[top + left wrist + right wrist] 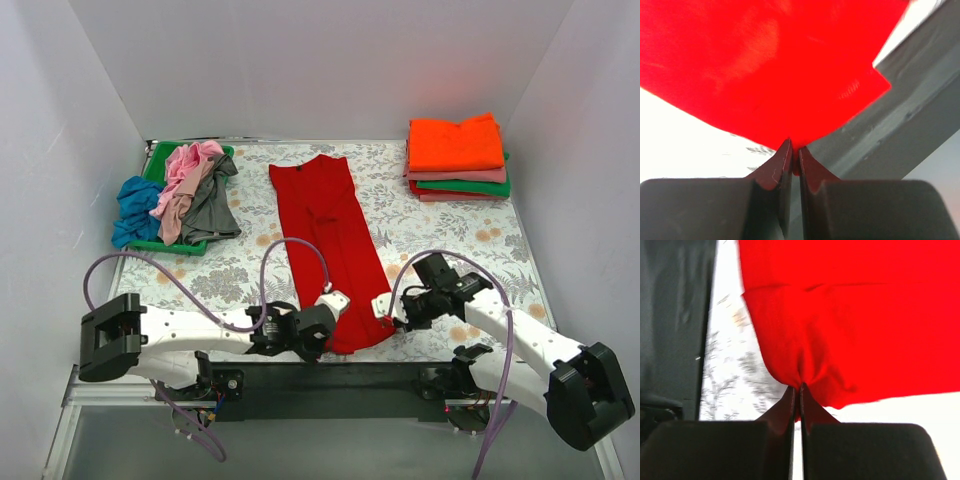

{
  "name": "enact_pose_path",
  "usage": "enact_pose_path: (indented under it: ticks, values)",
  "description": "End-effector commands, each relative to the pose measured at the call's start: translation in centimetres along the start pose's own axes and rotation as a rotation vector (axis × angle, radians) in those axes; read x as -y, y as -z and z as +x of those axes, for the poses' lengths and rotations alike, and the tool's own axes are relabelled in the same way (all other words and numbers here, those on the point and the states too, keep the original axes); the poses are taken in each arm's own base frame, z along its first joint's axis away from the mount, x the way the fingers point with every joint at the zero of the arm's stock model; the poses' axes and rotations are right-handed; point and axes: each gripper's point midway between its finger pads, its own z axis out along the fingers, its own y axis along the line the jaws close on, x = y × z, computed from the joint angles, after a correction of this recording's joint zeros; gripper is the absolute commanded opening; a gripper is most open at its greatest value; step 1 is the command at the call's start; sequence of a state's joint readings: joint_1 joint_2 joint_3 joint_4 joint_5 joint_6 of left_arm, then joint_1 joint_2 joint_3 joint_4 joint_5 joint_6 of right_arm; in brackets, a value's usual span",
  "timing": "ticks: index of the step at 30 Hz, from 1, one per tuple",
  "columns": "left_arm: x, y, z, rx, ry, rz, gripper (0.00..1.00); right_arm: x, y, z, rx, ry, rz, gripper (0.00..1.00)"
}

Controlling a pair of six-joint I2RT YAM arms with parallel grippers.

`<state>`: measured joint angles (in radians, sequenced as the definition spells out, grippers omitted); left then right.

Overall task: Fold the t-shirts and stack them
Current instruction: Fold the tshirt

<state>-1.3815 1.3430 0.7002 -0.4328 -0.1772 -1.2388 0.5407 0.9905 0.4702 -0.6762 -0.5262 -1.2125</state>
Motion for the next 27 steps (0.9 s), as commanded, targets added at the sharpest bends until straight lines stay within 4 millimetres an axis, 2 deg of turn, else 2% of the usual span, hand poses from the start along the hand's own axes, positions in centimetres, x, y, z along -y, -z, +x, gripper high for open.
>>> enact_pose_path:
  ticks: [1, 2, 4, 5, 6, 8, 9, 10, 11, 12, 13, 14, 15, 16, 18, 19, 21, 23, 25, 27]
  values:
    - [-0.9, 1.4, -3.3, 0.107, 0.098, 0.045, 0.00, 3.2, 1.7, -3.0, 0.045, -0.043, 0.060, 0.01]
    - [-1.0, 2.1, -4.3, 0.136, 0.114, 0.066, 0.00, 4.7, 2.5, -3.9, 0.048, -0.033, 0.091, 0.01]
    - [-2.7, 2.4, -6.2, 0.188, 0.166, 0.057, 0.00, 6.2, 3.0, -4.2, 0.025, -0.062, 0.112, 0.01]
    - [-3.2, 2.8, -7.2, 0.216, 0.166, 0.059, 0.00, 7.9, 3.4, -5.0, 0.021, -0.089, 0.122, 0.01]
    - [-4.4, 2.9, -8.3, 0.241, 0.196, 0.046, 0.00, 8.8, 3.5, -5.0, 0.005, -0.107, 0.133, 0.01]
    - [-5.7, 3.1, -9.7, 0.268, 0.193, 0.037, 0.00, 10.8, 3.0, -5.0, -0.021, -0.183, 0.129, 0.01]
    - [-7.6, 2.8, -10.4, 0.272, 0.224, 0.005, 0.00, 13.3, 4.0, -5.9, -0.029, -0.181, 0.181, 0.01]
    - [-8.4, 2.6, -10.8, 0.273, 0.236, -0.004, 0.00, 14.5, 4.0, -6.0, -0.038, -0.206, 0.195, 0.01]
    - [-9.4, 2.4, -11.3, 0.274, 0.248, -0.016, 0.00, 15.5, 3.1, -5.3, -0.061, -0.241, 0.179, 0.01]
    - [-11.6, 2.1, -12.3, 0.287, 0.270, -0.046, 0.00, 18.1, 4.1, -6.3, -0.048, -0.247, 0.239, 0.01]
    - [-12.3, 1.8, -12.7, 0.286, 0.280, -0.037, 0.00, 19.2, 3.6, -5.5, -0.062, -0.283, 0.239, 0.01]
    - [-13.3, 1.6, -13.2, 0.292, 0.289, -0.045, 0.00, 20.6, 3.7, -5.5, -0.062, -0.296, 0.256, 0.01]
    - [-15.5, 1.2, -14.3, 0.307, 0.309, -0.070, 0.00, 21.6, 3.9, -5.3, -0.069, -0.322, 0.275, 0.01]
    - [-16.1, 1.0, -14.9, 0.314, 0.314, -0.064, 0.00, 23.7, 4.0, -5.2, -0.067, -0.335, 0.295, 0.01]
    - [-18.4, 1.1, -16.8, 0.348, 0.322, -0.088, 0.00, 25.4, 4.0, -4.7, -0.068, -0.367, 0.314, 0.01]
    - [-19.1, 0.4, -16.9, 0.334, 0.328, -0.090, 0.00, 26.9, 3.8, -4.8, -0.063, -0.374, 0.322, 0.01]
    - [-20.7, 0.3, -17.9, 0.351, 0.339, -0.097, 0.00, 28.2, 3.5, -4.5, -0.065, -0.392, 0.333, 0.01]
    - [-21.6, -0.3, -18.9, 0.349, 0.334, -0.089, 0.00, 29.9, 3.1, -4.5, -0.061, -0.413, 0.344, 0.01]
    - [-22.7, -1.2, -19.2, 0.335, 0.341, -0.090, 0.00, 30.5, 2.2, -4.0, -0.061, -0.439, 0.333, 0.01]
    - [-23.2, -1.6, -19.4, 0.329, 0.345, -0.080, 0.00, 31.6, 2.2, -4.2, -0.052, -0.443, 0.346, 0.01]
